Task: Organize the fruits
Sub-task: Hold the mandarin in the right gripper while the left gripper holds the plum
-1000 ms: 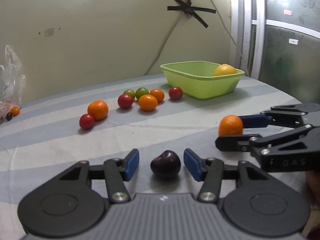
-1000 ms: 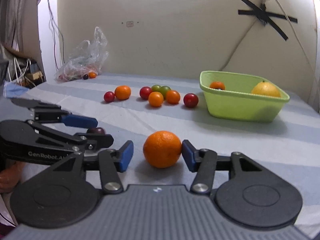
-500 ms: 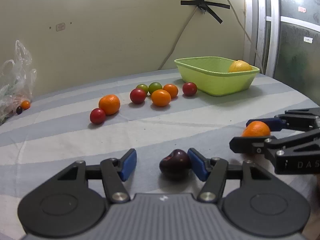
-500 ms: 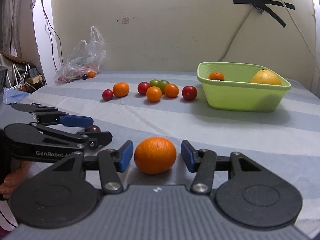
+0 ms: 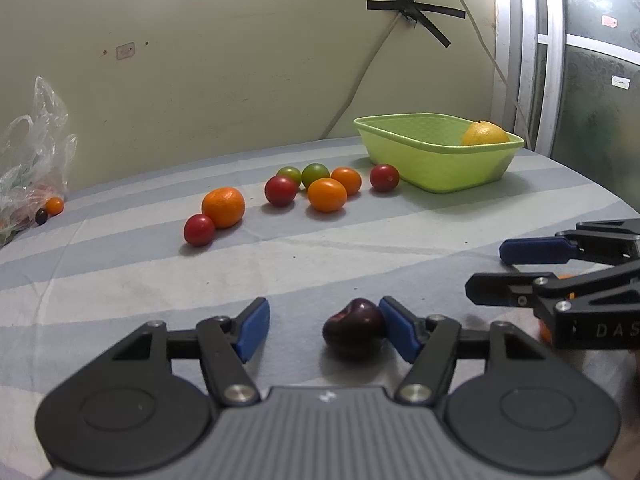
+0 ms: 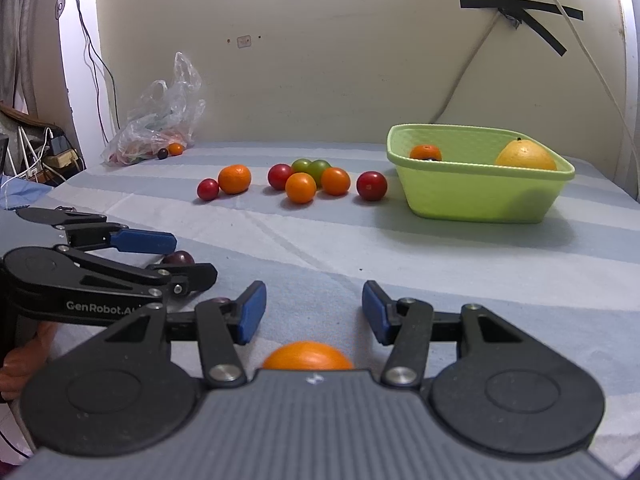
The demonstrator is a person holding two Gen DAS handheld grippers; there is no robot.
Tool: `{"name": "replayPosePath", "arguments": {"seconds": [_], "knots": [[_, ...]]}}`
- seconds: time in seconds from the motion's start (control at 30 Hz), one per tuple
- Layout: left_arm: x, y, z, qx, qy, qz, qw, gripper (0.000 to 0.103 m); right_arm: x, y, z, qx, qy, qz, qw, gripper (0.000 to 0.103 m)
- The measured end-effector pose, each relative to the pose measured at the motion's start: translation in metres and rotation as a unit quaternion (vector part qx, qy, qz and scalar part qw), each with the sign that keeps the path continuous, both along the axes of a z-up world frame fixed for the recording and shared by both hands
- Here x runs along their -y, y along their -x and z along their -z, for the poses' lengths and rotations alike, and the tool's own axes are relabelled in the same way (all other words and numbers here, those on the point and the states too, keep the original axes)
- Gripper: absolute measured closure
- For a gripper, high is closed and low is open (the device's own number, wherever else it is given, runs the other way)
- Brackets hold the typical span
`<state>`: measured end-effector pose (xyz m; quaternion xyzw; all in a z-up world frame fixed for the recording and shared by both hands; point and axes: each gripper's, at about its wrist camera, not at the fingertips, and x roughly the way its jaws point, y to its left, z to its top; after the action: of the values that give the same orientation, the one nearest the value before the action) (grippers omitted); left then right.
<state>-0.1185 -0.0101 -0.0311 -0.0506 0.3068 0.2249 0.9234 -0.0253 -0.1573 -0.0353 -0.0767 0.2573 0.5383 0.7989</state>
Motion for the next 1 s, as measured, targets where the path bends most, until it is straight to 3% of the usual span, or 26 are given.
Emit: {"name": "replayPosePath", "arguments": {"seconds": [0.5, 0.73, 1.0], "knots": [[-0.001, 0.0, 0.001, 0.0, 0.0, -0.011, 0.9999, 0.034, 0.006, 0.0, -0.002, -0.001, -0.023, 0.006, 1.0, 0.047], [0.004, 0.023, -0.009, 0.065, -0.008, -0.004, 0.9978, 0.026, 0.02, 0.0, -0.006, 0.0, -0.064, 0.019, 0.998, 0.046], [0.016, 0.026, -0.01, 0.059, -0.018, 0.018, 0.9979, 0.028, 0.026, 0.002, -0.006, -0.005, -0.077, 0.023, 0.997, 0.045]]}}
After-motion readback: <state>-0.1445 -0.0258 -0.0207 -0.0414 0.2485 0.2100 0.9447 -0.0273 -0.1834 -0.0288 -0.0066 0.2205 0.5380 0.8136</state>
